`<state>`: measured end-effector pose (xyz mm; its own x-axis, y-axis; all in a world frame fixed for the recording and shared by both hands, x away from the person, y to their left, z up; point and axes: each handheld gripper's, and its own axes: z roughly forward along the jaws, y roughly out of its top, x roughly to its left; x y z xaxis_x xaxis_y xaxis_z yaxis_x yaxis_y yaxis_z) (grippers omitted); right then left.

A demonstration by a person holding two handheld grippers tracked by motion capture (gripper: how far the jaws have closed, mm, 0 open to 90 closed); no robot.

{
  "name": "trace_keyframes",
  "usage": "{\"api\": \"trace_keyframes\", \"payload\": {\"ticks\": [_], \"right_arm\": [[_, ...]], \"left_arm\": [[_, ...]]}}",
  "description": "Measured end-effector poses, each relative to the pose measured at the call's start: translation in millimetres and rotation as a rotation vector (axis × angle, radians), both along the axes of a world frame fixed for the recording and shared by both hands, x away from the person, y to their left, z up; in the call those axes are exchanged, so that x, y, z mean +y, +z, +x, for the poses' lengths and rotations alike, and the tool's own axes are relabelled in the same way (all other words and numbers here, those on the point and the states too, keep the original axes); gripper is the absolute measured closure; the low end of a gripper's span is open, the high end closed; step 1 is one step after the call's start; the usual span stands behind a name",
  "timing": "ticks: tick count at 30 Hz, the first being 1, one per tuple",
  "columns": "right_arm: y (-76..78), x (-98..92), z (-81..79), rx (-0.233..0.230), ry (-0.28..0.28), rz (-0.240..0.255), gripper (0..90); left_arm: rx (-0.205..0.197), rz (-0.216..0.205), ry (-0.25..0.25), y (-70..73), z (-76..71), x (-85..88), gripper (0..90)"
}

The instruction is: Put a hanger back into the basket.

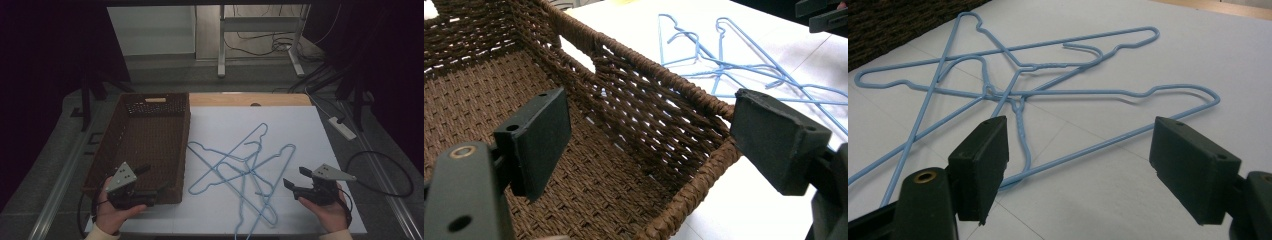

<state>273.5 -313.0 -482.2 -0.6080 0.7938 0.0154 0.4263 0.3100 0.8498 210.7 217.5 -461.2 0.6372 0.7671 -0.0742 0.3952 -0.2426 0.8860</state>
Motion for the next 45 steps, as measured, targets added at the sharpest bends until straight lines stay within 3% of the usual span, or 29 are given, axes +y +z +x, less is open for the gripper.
{"api": "trace_keyframes", "payload": {"ticks": [26, 36, 45], "right_arm": [[2.8, 8.2, 0.9, 0.020, -0.017, -0.041, 26.0], [16.9, 33.1, 13.3, 0.066, -0.028, -0.132, 27.9], [25.3, 66.5, 32.8, 0.147, 0.003, -0.186, 29.6]], "left_arm": [[0.008, 0.010, -0.023, 0.5, 3.0, -3.5, 17.1], [0.013, 0.012, -0.049, 1.1, 6.5, -6.1, 17.7], [0.015, 0.016, -0.041, 2.6, 4.5, -7.0, 18.3]]}}
